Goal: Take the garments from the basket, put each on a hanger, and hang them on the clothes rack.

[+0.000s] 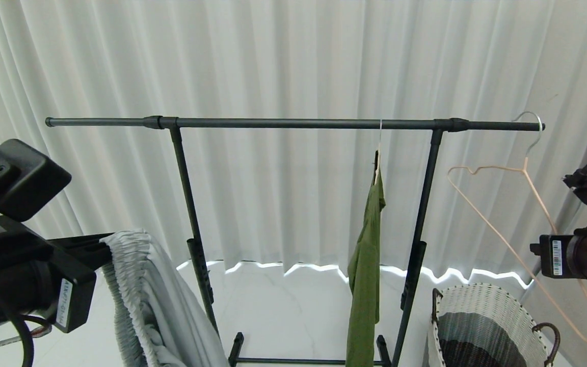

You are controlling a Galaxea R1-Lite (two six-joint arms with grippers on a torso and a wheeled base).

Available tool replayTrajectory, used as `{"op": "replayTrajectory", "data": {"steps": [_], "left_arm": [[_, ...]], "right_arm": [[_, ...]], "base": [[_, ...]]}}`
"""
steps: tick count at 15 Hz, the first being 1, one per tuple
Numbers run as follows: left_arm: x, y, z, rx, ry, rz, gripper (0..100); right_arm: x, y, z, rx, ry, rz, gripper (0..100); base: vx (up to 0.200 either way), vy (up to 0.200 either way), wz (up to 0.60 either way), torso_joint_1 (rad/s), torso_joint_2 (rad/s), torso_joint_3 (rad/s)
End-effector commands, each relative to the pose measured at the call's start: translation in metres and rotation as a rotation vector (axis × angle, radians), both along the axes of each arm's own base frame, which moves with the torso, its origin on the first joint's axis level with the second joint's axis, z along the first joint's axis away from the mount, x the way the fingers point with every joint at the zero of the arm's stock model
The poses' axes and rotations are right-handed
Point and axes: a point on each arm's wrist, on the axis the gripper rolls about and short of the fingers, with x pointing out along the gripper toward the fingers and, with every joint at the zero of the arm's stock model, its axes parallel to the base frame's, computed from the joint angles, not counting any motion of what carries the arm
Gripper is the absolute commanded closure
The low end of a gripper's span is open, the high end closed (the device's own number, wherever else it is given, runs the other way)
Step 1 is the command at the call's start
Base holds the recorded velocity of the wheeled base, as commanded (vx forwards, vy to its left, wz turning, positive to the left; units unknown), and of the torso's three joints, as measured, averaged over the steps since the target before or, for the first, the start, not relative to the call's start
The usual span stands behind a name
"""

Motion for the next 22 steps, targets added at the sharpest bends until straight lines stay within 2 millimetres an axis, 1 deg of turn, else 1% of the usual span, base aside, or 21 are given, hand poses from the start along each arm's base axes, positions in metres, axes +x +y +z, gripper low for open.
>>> {"op": "replayTrajectory", "data": {"steps": [1, 5, 8, 9, 12, 13, 16, 18, 20, 21, 22], "left_arm": [[0.000, 0.000, 0.000, 0.001, 0.002, 0.001, 100], [0.001, 0.000, -0.001, 0.002, 0.003, 0.001, 100], [0.001, 0.000, -0.001, 0.002, 0.005, 0.000, 100], [0.001, 0.000, -0.001, 0.003, 0.006, 0.000, 100], [0.001, -0.001, -0.002, 0.005, 0.007, -0.002, 100], [0.001, -0.001, -0.002, 0.008, 0.009, -0.003, 100], [0.001, 0.000, -0.007, 0.044, 0.018, -0.010, 100], [0.007, 0.000, -0.013, 0.090, 0.031, 0.065, 100], [0.012, -0.001, -0.013, 0.109, 0.034, 0.100, 100], [0.013, -0.002, -0.014, 0.108, 0.040, 0.102, 100], [0.013, -0.002, -0.014, 0.108, 0.040, 0.102, 100]], "right_arm": [[-0.001, 0.001, 0.001, 0.002, -0.005, 0.007, 100], [-0.002, 0.002, 0.002, 0.004, -0.011, 0.016, 100], [-0.009, 0.009, 0.010, 0.023, -0.061, 0.065, 100], [-0.013, 0.015, 0.014, 0.034, -0.088, 0.108, 100], [-0.016, 0.028, 0.022, 0.059, -0.155, 0.186, 100], [-0.019, 0.035, 0.025, 0.055, -0.176, 0.238, 100], [-0.036, 0.060, 0.026, 0.052, -0.175, 0.417, 100], [-0.056, 0.078, 0.024, 0.069, -0.160, 0.563, 100], [-0.073, 0.087, 0.010, 0.058, -0.117, 0.663, 100], [-0.086, 0.088, 0.003, 0.055, -0.096, 0.724, 100], [-0.087, 0.088, 0.002, 0.056, -0.093, 0.730, 100]], "base": [[0.000, 0.200, 0.00, 0.017, 0.00, 0.002], [0.000, 0.200, 0.00, 0.000, 0.00, 0.000], [0.000, 0.000, 0.00, 0.000, 0.00, 0.000], [0.000, 0.000, 0.00, 0.000, 0.00, 0.000], [0.000, 0.000, 0.00, 0.000, 0.00, 0.000], [0.000, 0.000, 0.00, 0.000, 0.00, 0.000], [0.000, 0.000, 0.00, 0.000, 0.00, 0.000], [0.000, 0.000, 0.00, 0.000, 0.00, 0.000], [0.000, 0.000, 0.00, 0.000, 0.00, 0.000], [0.000, 0.000, 0.00, 0.000, 0.00, 0.000], [0.000, 0.000, 0.00, 0.000, 0.00, 0.000]]}}
